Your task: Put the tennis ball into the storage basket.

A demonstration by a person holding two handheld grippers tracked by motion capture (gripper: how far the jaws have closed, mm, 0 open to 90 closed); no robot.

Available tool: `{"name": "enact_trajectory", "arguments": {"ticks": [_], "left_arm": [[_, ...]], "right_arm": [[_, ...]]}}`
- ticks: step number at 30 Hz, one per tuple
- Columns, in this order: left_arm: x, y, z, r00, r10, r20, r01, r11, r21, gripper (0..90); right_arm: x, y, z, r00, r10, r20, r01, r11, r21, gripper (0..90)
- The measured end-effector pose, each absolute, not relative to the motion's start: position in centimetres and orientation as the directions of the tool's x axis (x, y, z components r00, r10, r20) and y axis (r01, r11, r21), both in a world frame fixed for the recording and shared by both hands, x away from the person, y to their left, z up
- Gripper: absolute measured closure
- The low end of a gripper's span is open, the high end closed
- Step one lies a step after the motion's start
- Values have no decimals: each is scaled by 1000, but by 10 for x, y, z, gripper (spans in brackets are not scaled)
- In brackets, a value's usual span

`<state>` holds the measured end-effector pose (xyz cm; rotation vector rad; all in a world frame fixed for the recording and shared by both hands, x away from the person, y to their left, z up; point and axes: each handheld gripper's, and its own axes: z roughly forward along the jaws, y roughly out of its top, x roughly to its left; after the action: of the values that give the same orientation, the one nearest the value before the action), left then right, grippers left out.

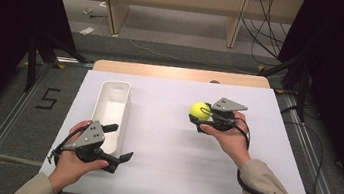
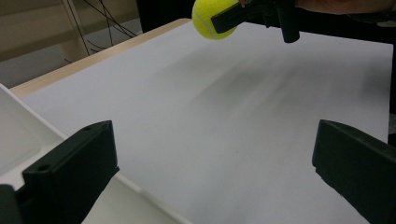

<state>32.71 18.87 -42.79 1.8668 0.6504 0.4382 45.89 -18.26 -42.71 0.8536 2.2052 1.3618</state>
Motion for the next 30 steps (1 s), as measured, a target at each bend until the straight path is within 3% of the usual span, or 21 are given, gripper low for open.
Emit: {"name": "enact_trajectory", "arguments": {"ticks": [30], "left_arm": [[327,189,-428,785,619,-4,233,-289,928,0]], "right_arm": [[461,-170,-424,-741,672,-17,270,321,908,267]]}}
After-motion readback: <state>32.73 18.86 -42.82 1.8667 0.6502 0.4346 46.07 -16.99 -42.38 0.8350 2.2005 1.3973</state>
